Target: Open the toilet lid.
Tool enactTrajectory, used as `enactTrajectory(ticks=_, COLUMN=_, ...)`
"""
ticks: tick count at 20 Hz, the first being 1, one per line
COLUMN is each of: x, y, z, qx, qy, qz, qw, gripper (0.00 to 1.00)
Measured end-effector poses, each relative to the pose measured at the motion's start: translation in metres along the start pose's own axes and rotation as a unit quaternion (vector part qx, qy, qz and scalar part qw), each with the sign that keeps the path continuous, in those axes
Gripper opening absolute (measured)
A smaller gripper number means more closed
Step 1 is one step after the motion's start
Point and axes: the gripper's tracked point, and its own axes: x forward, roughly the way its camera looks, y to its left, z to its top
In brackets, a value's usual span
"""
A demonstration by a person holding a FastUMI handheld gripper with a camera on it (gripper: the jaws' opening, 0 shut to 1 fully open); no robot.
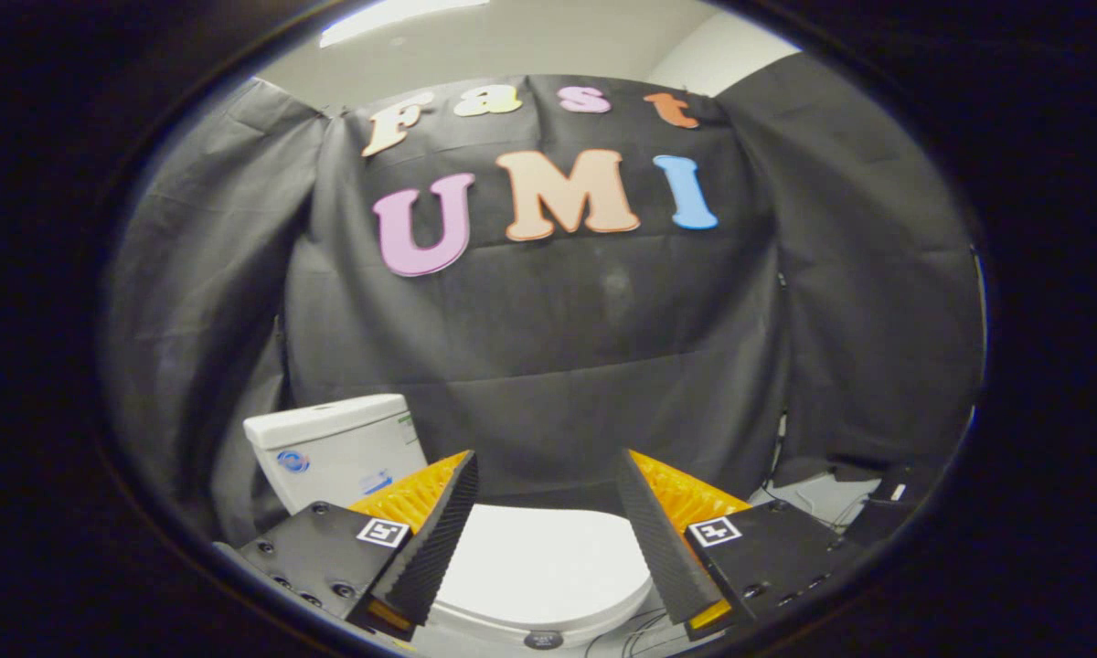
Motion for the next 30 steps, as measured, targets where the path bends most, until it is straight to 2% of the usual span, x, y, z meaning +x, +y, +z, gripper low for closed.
enactTrajectory(ticks=3, x=-0.006, y=0.0, z=-0.001, qx=0.027, qy=-0.019, qz=-0.046, qw=0.998, gripper=0.91)
enactTrajectory(ticks=7, x=-0.01, y=0.01, z=-0.01, qx=0.052, qy=-0.025, qz=-0.076, qw=0.995, gripper=0.9)
enactTrajectory(ticks=9, x=-0.008, y=0.018, z=-0.019, qx=0.087, qy=-0.024, qz=-0.083, qw=0.992, gripper=0.91)
enactTrajectory(ticks=12, x=-0.004, y=0.027, z=-0.035, qx=0.155, qy=-0.03, qz=-0.095, qw=0.983, gripper=0.91)
enactTrajectory(ticks=15, x=-0.005, y=0.019, z=-0.07, qx=0.208, qy=-0.012, qz=-0.149, qw=0.967, gripper=0.91)
enactTrajectory(ticks=18, x=-0.004, y=0.038, z=-0.098, qx=0.256, qy=0.006, qz=-0.14, qw=0.956, gripper=0.91)
enactTrajectory(ticks=22, x=-0.005, y=0.043, z=-0.145, qx=0.325, qy=0.044, qz=-0.156, qw=0.932, gripper=0.91)
enactTrajectory(ticks=25, x=-0.014, y=0.043, z=-0.178, qx=0.374, qy=0.066, qz=-0.181, qw=0.907, gripper=0.9)
enactTrajectory(ticks=30, x=-0.036, y=0.03, z=-0.231, qx=0.43, qy=0.101, qz=-0.244, qw=0.863, gripper=0.9)
